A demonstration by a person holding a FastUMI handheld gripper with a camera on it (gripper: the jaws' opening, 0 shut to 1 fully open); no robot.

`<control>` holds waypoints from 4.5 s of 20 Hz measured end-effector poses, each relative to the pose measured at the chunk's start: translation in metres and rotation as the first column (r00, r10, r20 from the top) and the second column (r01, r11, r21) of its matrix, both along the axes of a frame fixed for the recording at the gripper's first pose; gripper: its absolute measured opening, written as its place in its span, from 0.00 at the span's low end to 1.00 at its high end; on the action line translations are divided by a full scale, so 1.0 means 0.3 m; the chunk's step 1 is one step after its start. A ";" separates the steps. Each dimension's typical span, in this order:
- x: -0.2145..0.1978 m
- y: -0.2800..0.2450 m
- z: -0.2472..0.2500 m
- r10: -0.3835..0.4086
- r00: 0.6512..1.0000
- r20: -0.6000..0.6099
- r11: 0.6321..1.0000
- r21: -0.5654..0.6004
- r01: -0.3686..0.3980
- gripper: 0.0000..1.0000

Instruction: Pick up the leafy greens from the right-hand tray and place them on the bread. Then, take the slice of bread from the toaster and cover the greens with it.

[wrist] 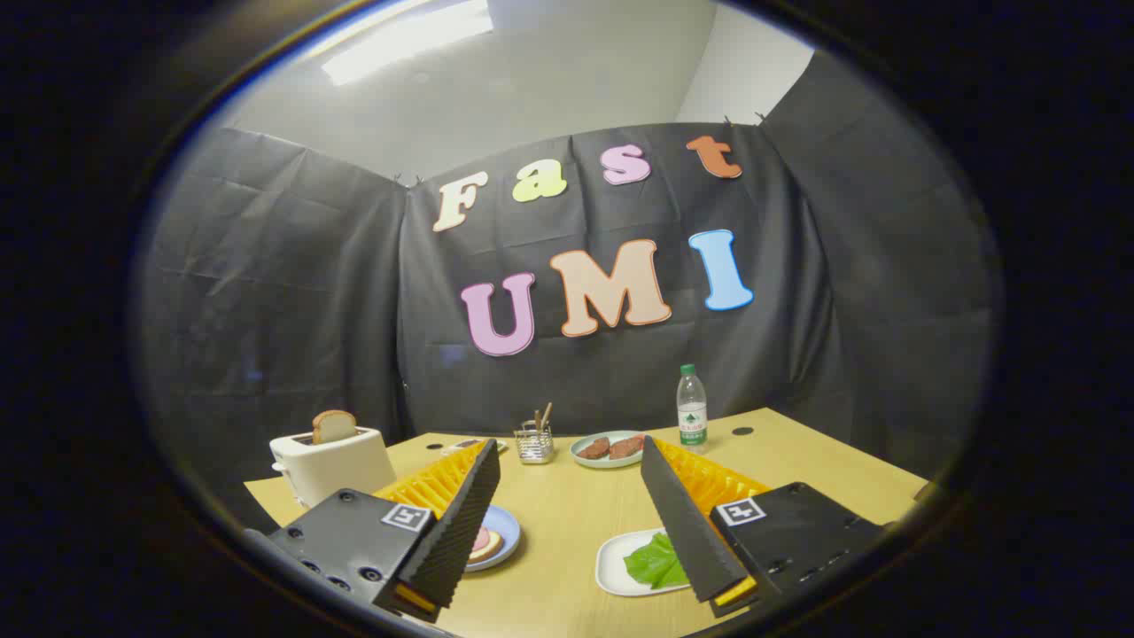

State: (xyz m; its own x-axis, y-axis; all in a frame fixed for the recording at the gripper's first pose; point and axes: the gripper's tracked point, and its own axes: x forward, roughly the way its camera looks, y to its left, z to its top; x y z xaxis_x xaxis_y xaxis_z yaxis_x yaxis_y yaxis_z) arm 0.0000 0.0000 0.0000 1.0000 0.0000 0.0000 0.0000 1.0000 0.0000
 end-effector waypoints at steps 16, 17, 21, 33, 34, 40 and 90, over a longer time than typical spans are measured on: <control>0.005 0.001 -0.024 0.007 1.000 -0.024 1.000 0.013 -0.006 1.00; 0.006 -0.005 -0.025 0.005 1.000 -0.024 1.000 0.013 -0.004 1.00; 0.004 -0.022 -0.025 -0.009 1.000 -0.023 1.000 0.013 0.009 1.00; 0.014 -0.108 -0.051 -0.057 0.997 -0.048 0.998 0.029 0.059 1.00; 0.015 -0.130 -0.059 -0.072 0.996 -0.057 0.997 0.032 0.074 1.00; 0.029 -0.317 -0.170 -0.222 0.960 -0.170 0.973 0.027 0.229 1.00; 0.161 -0.588 -0.320 -0.201 0.950 -0.240 0.851 0.438 0.291 0.03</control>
State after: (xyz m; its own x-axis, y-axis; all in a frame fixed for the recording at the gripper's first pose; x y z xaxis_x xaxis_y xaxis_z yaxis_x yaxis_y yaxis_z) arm 0.0484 -0.1763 -0.0960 0.9497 -0.2009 -0.2401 0.2907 0.8507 0.4380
